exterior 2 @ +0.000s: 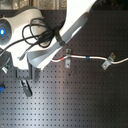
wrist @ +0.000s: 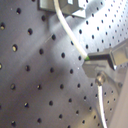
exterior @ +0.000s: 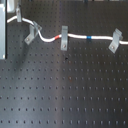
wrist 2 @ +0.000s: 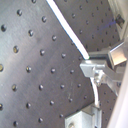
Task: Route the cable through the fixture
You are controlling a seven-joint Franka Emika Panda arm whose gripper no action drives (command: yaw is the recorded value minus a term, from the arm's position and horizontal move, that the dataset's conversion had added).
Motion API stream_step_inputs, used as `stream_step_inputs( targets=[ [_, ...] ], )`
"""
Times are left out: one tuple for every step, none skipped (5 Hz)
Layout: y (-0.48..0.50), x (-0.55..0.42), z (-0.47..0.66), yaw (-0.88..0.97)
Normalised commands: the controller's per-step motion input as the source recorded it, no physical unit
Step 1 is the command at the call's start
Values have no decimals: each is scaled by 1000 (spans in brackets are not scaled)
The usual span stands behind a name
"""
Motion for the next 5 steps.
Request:
stream_step_inputs(
  targets=[
    [28, 490, -692, 6],
    [22, 494, -690, 3],
    [24, 465, -609, 120],
    [139, 71, 0, 843],
    [5, -1, 191, 997]
  ],
)
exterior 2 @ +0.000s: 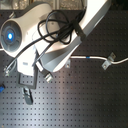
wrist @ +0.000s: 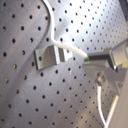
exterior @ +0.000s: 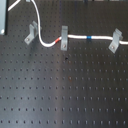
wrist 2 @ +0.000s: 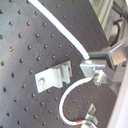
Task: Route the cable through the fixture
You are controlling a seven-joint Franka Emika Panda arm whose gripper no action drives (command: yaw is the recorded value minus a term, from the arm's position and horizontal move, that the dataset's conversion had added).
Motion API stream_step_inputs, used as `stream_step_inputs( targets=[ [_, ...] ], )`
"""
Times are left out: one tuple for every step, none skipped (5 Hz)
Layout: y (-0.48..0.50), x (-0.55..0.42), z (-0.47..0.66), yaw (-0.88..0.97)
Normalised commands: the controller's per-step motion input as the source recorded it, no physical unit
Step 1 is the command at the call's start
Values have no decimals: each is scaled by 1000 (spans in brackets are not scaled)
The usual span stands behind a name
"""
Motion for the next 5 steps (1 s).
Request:
stream_step_inputs(
  targets=[
    [1, 0, 281, 999],
    [-1, 2, 279, 1000],
    [-1, 3, 279, 1000],
    [-1, 3, 274, 1000],
    [-1, 3, 274, 1000]
  ],
)
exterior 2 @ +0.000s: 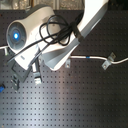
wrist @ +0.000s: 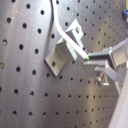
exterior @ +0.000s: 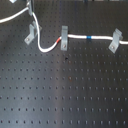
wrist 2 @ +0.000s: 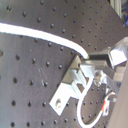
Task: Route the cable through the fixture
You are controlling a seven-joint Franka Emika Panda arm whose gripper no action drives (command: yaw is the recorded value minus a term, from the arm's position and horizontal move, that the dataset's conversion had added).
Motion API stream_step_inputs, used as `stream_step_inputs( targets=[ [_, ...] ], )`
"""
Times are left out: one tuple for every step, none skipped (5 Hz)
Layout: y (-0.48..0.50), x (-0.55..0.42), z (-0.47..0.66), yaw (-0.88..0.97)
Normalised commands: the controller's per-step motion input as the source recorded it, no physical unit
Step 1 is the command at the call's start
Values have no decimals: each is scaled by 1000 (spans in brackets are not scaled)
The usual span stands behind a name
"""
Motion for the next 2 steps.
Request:
stream_step_inputs(
  targets=[
    [-1, 3, 276, 1000],
    [52, -51, 200, 981]
  ],
)
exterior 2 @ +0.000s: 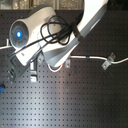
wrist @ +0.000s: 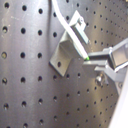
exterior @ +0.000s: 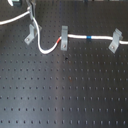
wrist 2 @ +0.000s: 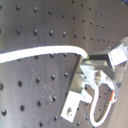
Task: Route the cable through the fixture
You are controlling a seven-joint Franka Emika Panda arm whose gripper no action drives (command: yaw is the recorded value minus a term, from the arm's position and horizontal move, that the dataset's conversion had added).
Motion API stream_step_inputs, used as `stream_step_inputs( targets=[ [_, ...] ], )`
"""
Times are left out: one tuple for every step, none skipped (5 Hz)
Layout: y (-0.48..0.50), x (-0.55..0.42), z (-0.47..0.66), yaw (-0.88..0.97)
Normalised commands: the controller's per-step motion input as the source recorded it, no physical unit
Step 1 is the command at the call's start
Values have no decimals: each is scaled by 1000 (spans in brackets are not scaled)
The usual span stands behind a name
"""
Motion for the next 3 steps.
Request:
stream_step_inputs(
  targets=[
    [294, -244, 203, 757],
    [521, -361, 162, 420],
    [186, -170, 225, 80]
  ],
)
